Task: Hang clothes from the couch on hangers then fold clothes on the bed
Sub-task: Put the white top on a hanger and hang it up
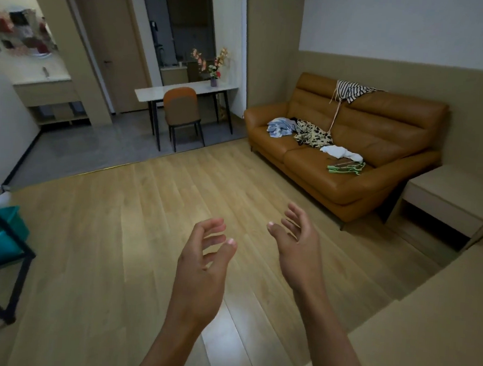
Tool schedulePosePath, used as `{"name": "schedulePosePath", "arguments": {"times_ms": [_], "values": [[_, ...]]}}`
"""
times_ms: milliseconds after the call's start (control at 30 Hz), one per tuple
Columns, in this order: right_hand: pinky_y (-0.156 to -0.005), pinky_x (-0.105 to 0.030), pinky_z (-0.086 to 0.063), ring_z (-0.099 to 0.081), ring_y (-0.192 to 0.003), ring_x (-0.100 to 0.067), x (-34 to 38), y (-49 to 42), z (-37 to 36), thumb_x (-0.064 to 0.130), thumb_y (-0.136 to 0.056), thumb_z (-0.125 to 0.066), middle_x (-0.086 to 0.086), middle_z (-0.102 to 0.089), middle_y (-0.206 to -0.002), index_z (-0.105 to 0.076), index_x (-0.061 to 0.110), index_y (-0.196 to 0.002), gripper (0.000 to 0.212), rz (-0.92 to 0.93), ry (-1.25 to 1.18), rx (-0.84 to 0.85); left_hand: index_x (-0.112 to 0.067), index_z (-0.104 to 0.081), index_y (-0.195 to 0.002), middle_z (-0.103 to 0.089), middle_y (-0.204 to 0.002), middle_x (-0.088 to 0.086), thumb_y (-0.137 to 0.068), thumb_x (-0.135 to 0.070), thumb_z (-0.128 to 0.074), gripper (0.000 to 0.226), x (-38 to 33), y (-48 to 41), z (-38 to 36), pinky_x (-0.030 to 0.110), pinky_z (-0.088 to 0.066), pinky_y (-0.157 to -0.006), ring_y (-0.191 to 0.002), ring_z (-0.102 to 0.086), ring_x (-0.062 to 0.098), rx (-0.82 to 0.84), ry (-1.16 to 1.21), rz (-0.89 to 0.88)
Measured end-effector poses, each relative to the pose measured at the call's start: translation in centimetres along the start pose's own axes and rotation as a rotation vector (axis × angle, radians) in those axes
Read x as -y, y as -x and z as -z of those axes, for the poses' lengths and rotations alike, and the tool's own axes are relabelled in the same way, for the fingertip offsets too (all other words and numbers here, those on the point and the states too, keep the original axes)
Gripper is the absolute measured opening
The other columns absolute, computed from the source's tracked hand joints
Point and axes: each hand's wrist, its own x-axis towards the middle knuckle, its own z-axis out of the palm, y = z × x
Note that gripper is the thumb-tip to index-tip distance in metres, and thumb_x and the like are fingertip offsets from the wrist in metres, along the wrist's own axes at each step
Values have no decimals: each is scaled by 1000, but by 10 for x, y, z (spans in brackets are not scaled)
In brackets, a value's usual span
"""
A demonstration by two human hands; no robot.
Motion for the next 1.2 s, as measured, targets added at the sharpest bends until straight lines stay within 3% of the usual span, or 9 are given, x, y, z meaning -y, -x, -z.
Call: {"name": "schedulePosePath", "arguments": {"times_ms": [200,333,600,833,1067,1200], "values": [[-100,-32,-47,-53,-124,-5,4,-142,-48,33,-93,-69,10,-53,-143,-45,38,-144,56,5,-1,-15,-32,-60,-121,-65,-121,-15,-97,-23,-61,26,1,-153,-26,2,-44,-75,-108,-61,-6,20,17,-46],[-107,-43,-48,-53,-125,-6,9,-225,-74,35,-94,-69,12,-53,-143,-45,38,-146,58,4,49,-36,-33,-60,-123,-65,-121,-16,-97,-26,-60,27,12,-241,-47,10,-46,-79,-110,-61,-4,29,86,-29],[-109,-45,-48,-55,-124,-5,-15,-403,-129,32,-93,-72,15,-54,-138,-47,43,-140,55,4,93,-125,-31,-60,-123,-65,-121,-14,-97,-24,-62,27,63,-445,-103,20,-47,-88,-109,-62,-3,121,201,-6],[-108,-45,-48,-59,-122,-5,-20,-567,-180,27,-92,-73,11,-57,-137,-49,35,-143,57,3,88,-248,-30,-60,-123,-64,-120,-15,-97,-22,-63,28,79,-626,-144,7,-46,-81,-108,-60,-6,296,228,-73],[-109,-44,-48,-59,-120,-3,-41,-710,-203,24,-92,-73,10,-58,-136,-51,33,-142,56,-34,71,-370,-29,-61,-120,-66,-119,-11,-96,-20,-64,26,98,-785,-214,19,-49,-87,-110,-61,-1,426,271,-54],[-108,-40,-48,-59,-121,-4,-63,-802,-198,23,-92,-73,8,-57,-138,-51,32,-141,55,-42,63,-408,-28,-61,-121,-66,-119,-12,-96,-19,-64,27,117,-864,-272,15,-49,-84,-110,-61,0,472,279,-46]]}}
